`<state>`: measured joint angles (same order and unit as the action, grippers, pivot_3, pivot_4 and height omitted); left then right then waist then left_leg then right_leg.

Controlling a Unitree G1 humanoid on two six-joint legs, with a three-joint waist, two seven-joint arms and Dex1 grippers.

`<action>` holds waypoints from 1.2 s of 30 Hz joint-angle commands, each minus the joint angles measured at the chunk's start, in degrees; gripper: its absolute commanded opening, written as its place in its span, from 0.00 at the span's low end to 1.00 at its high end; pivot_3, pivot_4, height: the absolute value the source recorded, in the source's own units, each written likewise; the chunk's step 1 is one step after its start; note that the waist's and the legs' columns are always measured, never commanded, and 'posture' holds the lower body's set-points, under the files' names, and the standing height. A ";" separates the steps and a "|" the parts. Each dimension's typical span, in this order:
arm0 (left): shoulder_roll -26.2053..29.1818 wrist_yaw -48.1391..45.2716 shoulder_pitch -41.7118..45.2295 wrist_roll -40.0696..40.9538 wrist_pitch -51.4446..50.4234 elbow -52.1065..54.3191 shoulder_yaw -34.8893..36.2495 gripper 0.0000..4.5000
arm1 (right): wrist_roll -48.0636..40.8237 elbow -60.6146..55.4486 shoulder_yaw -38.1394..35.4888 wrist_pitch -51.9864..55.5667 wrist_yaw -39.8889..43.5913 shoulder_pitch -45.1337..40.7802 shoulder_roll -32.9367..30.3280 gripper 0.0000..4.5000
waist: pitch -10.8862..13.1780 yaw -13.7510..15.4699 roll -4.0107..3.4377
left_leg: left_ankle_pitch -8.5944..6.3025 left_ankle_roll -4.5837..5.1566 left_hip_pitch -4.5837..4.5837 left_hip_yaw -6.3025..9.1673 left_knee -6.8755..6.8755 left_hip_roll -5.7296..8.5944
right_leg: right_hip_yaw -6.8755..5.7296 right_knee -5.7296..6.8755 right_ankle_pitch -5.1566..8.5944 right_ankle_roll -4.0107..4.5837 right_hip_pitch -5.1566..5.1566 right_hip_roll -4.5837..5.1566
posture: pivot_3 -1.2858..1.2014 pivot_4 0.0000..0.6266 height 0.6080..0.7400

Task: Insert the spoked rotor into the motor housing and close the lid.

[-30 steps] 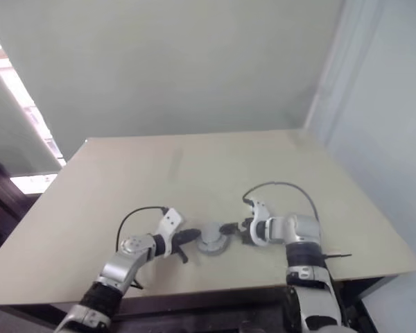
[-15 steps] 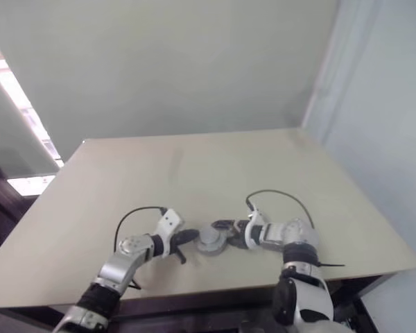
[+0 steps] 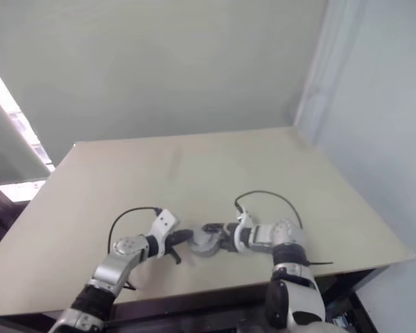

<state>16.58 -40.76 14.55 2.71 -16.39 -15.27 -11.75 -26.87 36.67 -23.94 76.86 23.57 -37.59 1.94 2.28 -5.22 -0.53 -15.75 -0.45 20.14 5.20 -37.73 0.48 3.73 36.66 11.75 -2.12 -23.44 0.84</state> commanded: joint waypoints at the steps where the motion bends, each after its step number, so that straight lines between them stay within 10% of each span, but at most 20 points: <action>1: -1.33 -1.24 -1.12 -0.78 -1.47 -1.20 -3.46 0.00 | -4.12 -1.46 -0.30 0.46 2.03 -1.48 1.36 0.99 | 0.00 -0.05 0.00 | 0.00 0.00 0.04 0.00 -0.01 0.01 | 0.00 -0.02 -0.01 -0.01 -0.01 0.01 | 0.52 0.00 1.00; 27: -1.51 -1.46 -1.08 -0.92 -1.16 -1.54 -3.82 0.00 | -5.55 -1.40 -5.32 -4.82 -1.82 -0.91 3.04 0.92 | 0.03 -0.11 -0.06 | -0.02 0.04 0.13 0.02 -0.05 0.06 | 0.01 -0.05 -0.02 -0.03 -0.03 0.04 | 0.52 0.00 1.00; 33: -1.67 -1.50 -1.02 -1.03 -1.03 -1.63 -3.71 0.00 | -6.21 -1.87 -4.56 -2.55 -1.25 -0.98 2.78 0.51 | 0.03 -0.12 -0.09 | -0.02 0.04 0.15 0.03 -0.05 0.07 | 0.01 -0.05 -0.02 -0.03 -0.04 0.04 | 0.52 0.00 1.00; 36: -1.86 -1.52 -0.99 -1.24 -0.95 -1.71 -3.56 0.00 | -5.98 -2.55 -2.63 -1.27 -1.03 -0.46 2.68 0.47 | 0.02 -0.11 -0.12 | -0.02 0.04 0.12 0.03 -0.06 0.06 | 0.00 -0.04 -0.01 -0.03 -0.03 0.04 | 0.52 0.00 1.00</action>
<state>16.68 -40.40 14.37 1.86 -16.34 -15.63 -11.12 -29.66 36.23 -28.48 74.08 20.59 -36.52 3.04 2.31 -5.33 -0.65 -15.77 -0.41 20.25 5.22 -37.79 0.54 3.74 36.62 11.73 -2.15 -23.47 0.88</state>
